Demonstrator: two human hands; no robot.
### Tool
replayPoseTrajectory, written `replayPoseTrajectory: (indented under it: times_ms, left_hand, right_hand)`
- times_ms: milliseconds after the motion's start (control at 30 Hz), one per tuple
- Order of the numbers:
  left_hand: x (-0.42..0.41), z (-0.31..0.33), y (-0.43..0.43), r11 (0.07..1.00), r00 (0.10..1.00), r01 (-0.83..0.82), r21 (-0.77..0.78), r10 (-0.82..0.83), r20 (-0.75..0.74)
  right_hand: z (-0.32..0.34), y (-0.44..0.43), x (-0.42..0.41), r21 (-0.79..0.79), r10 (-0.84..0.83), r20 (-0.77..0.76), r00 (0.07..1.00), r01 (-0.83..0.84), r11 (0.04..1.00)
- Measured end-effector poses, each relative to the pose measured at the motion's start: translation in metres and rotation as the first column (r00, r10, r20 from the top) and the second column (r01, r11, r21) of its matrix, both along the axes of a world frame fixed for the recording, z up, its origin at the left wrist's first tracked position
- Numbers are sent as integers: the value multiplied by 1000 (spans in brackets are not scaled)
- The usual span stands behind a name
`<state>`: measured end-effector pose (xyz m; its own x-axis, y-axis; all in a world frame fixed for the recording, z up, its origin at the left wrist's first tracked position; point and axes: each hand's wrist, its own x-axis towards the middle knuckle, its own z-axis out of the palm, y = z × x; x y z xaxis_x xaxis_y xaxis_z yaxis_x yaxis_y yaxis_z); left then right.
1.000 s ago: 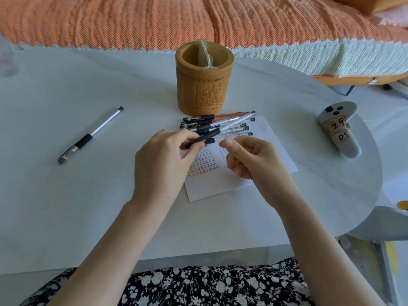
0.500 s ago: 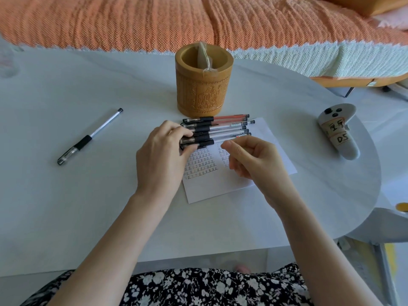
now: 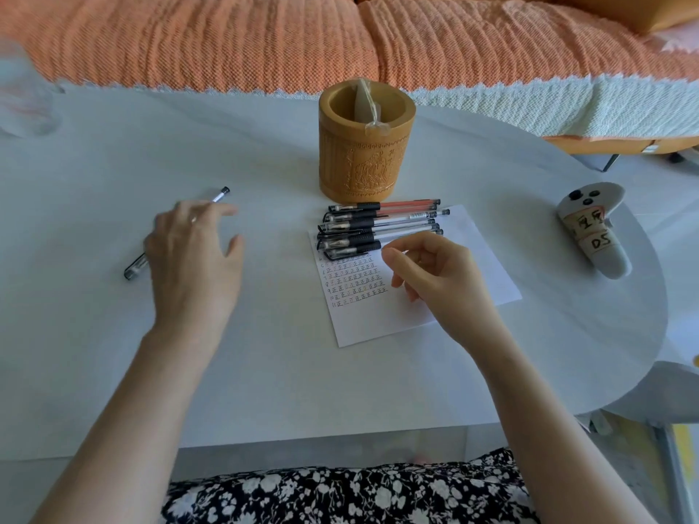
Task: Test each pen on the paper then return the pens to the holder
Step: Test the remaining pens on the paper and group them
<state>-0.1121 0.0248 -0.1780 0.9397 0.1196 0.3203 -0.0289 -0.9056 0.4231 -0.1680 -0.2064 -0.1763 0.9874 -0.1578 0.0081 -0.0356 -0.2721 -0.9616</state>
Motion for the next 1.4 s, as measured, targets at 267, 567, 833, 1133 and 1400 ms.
replayPoseTrajectory:
  times_ms: [267,567,833,1133,1400]
  left_hand:
    - [9,-6,33,991,987,-131,13,131,-96]
    - [4,-6,23,988,999,-40,-151,38,-11]
    - [3,-3,18,973,999,20,-231,-25,-19]
    - [-38,24,-34,632,894,344,-694,-448,34]
    - [-48,15,-53,675,849,383,-630,-527,-48]
  right_hand:
    - [-1,5,1,-6,10,20,1000,-10,1000]
    - [-2,9,0,-1,40,3,999,-40,999]
    - [-2,9,-1,-11,43,-16,999,-43,999]
    - [8,20,-2,152,162,-22,987,-157,976]
    - [9,14,-1,328,75,59,995,-90,941]
